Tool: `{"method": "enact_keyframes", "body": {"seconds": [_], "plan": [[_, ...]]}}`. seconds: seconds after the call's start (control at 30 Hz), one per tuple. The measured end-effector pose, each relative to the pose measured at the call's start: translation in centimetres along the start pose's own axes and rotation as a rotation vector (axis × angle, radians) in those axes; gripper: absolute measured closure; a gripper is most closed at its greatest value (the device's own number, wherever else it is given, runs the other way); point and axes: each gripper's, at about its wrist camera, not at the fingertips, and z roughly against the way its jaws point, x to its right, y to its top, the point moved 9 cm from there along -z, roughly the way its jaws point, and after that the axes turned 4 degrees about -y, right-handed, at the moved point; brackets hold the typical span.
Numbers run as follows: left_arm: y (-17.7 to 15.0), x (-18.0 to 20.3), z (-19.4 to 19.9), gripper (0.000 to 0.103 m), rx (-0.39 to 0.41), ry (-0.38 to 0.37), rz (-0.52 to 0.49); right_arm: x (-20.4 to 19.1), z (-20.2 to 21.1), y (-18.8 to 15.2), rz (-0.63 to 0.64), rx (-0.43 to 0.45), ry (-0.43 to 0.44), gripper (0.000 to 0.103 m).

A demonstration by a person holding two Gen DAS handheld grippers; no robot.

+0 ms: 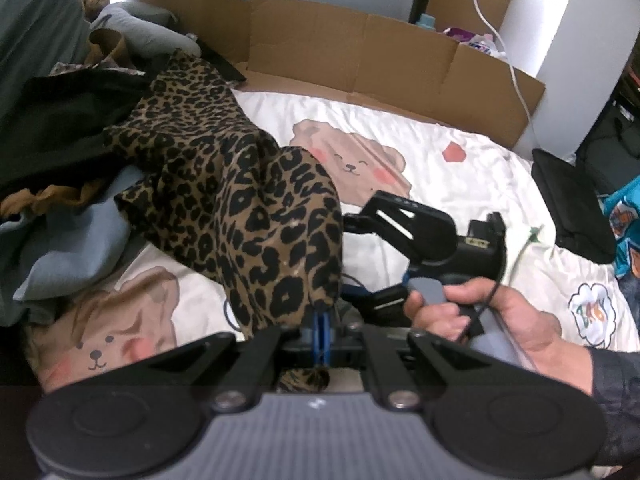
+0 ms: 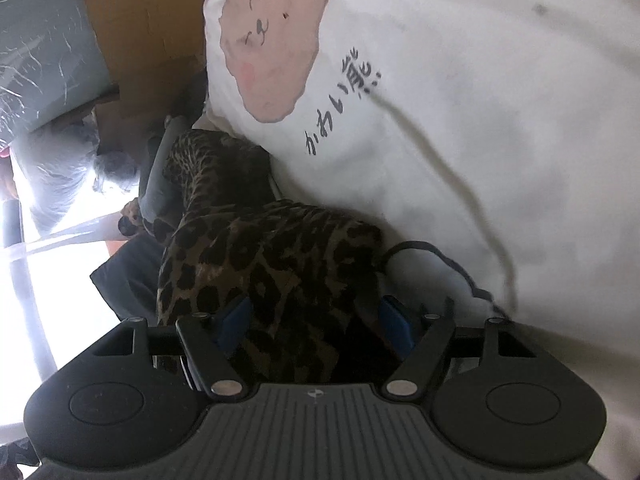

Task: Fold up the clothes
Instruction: 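Hold the leopard garment with both tools and lift it off the pile, then spread the leopard garment flat on the sheet with both tools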

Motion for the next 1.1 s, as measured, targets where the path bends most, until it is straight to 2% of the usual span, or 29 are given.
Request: {"method": "enact_keyframes", "body": {"seconds": [0.1,0.13,0.23,0.33,0.73,0.9,1.1], "plan": [[-0.2,-0.3,-0.1,0.101,-0.005,-0.001,0.004,0.2,-0.8,0.2,0.005,0.009,-0.024,0.034],[-0.3,-0.4,-0.2,0.101,-0.007,-0.002,0.005,0.2,-0.8,0.3,0.009,0.012,-0.029,0.040],[-0.6,-0.2,-0.3,0.101,-0.012,-0.005,0.002,-0.2,-0.9,0.6,0.038,0.028,-0.032,0.061],[-0.9,0.2,-0.5,0.101,-0.018,-0.014,0.002,-1.2,-0.2,1.1,0.112,0.062,-0.059,0.092],[-1.9,5.0,-2.2,0.101,-0.034,-0.106,-0.044,-6.6,8.3,3.7,0.364,0.218,-0.057,0.096],[-1.8,8.1,-3.4,0.101,-0.046,-0.175,-0.053,-8.0,12.0,5.1,0.431,0.274,-0.096,0.096],[-1.4,11.9,-4.8,0.101,-0.056,-0.253,-0.069,-9.4,16.3,7.7,0.510,0.329,-0.192,0.096]]}}
